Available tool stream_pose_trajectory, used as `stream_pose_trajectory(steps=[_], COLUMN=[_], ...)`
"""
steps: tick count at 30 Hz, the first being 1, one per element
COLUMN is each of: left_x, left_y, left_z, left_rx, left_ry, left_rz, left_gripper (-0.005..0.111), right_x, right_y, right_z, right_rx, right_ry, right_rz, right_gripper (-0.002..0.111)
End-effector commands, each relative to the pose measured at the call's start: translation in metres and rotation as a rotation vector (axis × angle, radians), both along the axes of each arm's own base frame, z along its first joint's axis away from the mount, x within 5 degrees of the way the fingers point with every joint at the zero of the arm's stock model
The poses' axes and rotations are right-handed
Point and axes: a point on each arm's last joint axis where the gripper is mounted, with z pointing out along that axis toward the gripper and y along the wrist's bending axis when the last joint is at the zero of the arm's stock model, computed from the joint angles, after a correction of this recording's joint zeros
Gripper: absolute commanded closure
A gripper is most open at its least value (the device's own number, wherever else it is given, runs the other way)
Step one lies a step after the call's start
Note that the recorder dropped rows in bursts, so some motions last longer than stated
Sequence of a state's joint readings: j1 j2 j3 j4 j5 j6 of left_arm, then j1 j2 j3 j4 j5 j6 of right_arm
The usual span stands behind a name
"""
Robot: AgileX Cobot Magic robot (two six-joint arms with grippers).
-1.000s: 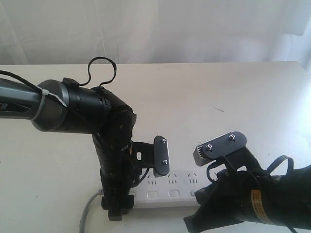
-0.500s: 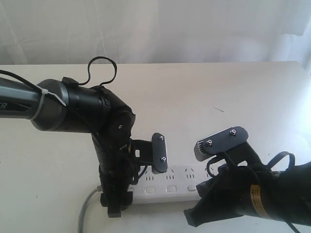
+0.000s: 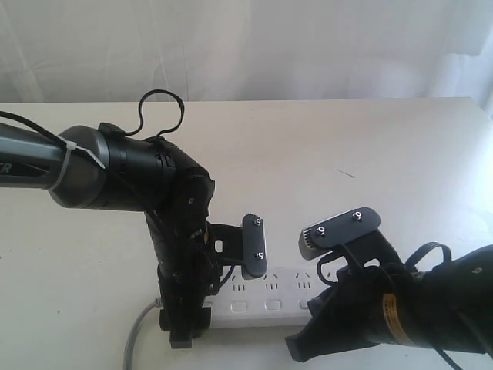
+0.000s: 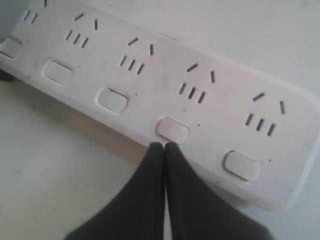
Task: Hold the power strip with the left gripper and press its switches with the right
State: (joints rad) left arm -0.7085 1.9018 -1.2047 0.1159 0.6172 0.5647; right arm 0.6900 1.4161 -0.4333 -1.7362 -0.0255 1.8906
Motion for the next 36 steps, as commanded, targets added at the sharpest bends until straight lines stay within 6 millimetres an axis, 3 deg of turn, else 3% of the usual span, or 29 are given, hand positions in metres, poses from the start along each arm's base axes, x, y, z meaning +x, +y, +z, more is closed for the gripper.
stream_pose_trajectory(steps=[1,12,36], left_x=[-0.006,-0.006,-0.008], left_y=[0.001,0.001,0.001], left_z=[0.000,0.000,0.000], left_rx=[0.009,0.010,0.005], left_ry=[0.043,0.047,0.066], left_rz=[0.004,0.001,0.011], left_gripper=[0.107,0.107,0.107], right_x=[0.003,0.007,0.017], right_y=[0.002,0.003,0.012], right_z=[0.000,0.001,-0.023], right_rx=[-0.005,-0.012,-0.074], right_ry=[-0.001,-0.020,0.057], right_rz=[0.003,-0.012,-0.001], right_gripper=[0.108,0.108,0.108])
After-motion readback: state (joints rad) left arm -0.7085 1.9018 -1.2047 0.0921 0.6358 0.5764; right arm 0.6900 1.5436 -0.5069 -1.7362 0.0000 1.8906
